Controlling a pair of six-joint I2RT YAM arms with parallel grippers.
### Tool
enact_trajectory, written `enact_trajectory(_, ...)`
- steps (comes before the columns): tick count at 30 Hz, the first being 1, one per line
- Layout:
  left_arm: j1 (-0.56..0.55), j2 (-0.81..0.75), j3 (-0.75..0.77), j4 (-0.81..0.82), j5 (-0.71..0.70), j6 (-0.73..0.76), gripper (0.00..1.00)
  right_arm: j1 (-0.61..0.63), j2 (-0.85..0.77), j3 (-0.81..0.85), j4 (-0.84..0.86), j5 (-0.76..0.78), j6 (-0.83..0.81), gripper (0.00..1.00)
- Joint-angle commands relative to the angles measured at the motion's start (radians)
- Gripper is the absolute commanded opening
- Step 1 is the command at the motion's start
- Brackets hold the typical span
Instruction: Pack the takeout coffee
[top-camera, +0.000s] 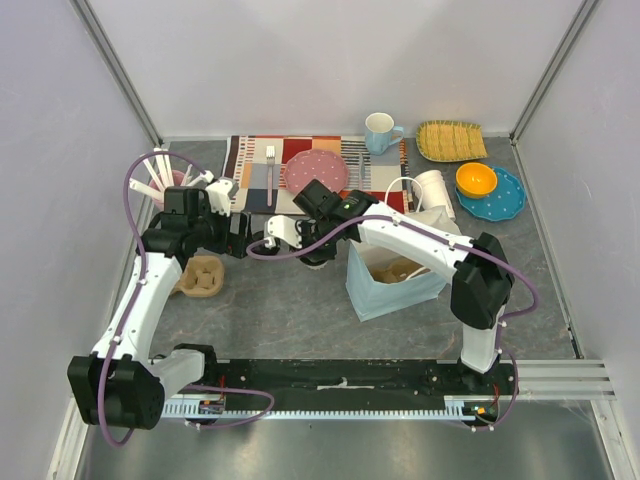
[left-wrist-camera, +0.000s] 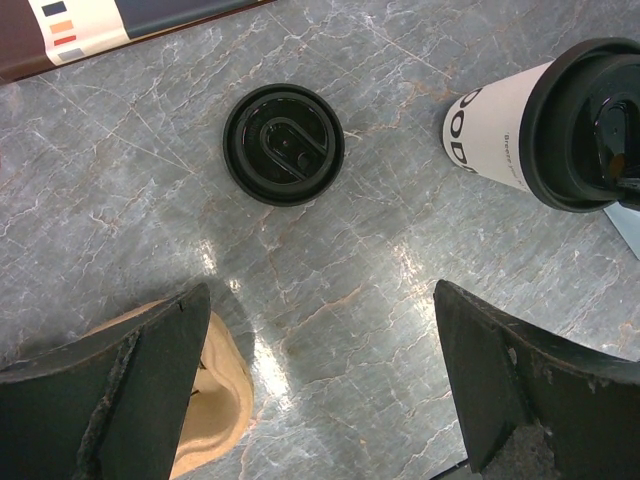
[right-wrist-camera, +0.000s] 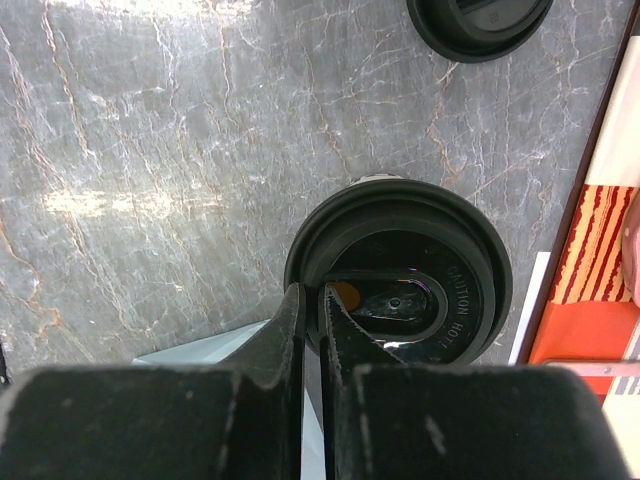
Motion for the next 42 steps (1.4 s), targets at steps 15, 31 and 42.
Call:
enact_trajectory(15, 0.004, 0.001, 0.062, -0.005, 0.078, 0.024, 1.0, 0.028, -0.085, 0.206, -0.087, -0.023, 0.204, 0.0)
enact_trajectory(31, 0.004, 0.027, 0.095, -0.005, 0.129, 0.025, 1.0, 0.051, -0.157, 0.437, -0.211, 0.027, 0.405, 0.0)
enact_trajectory(42, 0.004, 0.03, 0.108, -0.003, 0.152, 0.025, 1.0, 0.053, -0.248, 0.552, -0.28, 0.072, 0.539, 0.0)
